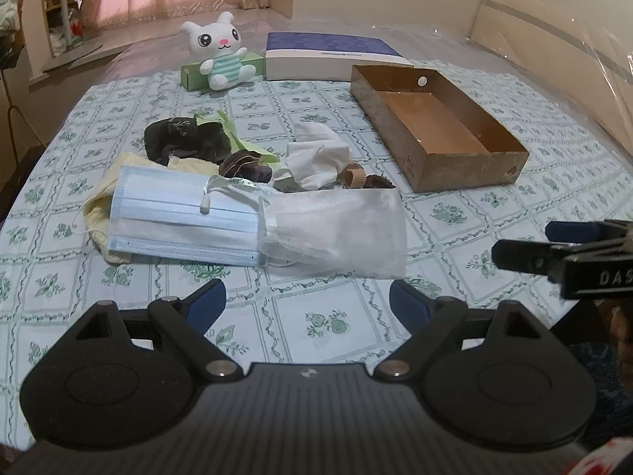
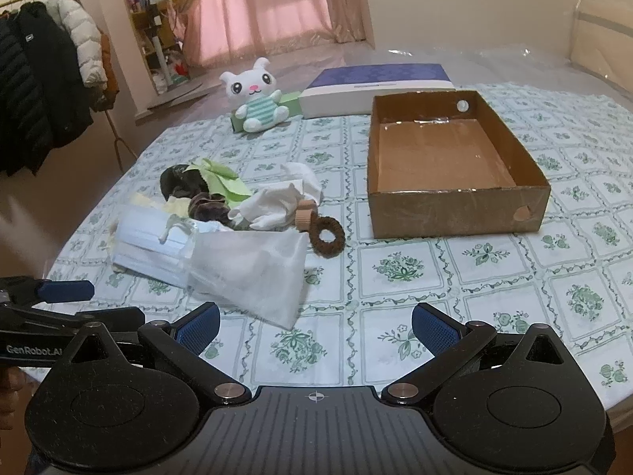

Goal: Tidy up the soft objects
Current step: 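Reach the left gripper to the white translucent bag and grasp it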

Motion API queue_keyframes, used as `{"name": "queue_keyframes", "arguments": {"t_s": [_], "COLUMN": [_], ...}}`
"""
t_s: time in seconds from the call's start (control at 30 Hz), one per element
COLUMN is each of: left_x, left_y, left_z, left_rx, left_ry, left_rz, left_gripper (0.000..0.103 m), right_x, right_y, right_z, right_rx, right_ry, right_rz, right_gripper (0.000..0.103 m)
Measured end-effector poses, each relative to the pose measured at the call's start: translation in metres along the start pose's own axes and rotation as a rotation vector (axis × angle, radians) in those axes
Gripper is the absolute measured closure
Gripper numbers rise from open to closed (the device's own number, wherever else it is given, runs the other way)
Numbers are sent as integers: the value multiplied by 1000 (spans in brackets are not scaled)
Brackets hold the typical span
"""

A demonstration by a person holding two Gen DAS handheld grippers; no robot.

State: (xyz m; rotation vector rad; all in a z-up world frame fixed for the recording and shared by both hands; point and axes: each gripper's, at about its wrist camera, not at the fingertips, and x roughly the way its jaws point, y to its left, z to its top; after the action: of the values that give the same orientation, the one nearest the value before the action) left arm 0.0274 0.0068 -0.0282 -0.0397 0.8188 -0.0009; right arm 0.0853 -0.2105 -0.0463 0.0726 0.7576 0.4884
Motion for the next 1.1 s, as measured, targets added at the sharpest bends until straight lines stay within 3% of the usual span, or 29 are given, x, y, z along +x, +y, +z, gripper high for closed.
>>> {"name": "queue_keyframes", "arguments": {"t_s": [0.23, 0.67, 0.97, 1.1], "left_x": [25, 80, 133, 137], "left_y": [4, -6, 6, 12], "left_z": [4, 34, 50, 42], "left_rx": [50, 309, 303, 250], "left_ry": [-16, -71, 18, 80], "left_rz": [-22, -47, -109, -147], "left_gripper": [18, 19, 19, 30], "right_x": [15, 45, 57, 60], "right_y": [-13, -43, -57, -61], "right_z": [1, 7, 9, 8], "right_rx": [17, 83, 130, 143], "right_ry": [2, 45, 74, 82], "right_rz": [-15, -64, -87, -88], "right_gripper": [0, 0, 0, 0]}}
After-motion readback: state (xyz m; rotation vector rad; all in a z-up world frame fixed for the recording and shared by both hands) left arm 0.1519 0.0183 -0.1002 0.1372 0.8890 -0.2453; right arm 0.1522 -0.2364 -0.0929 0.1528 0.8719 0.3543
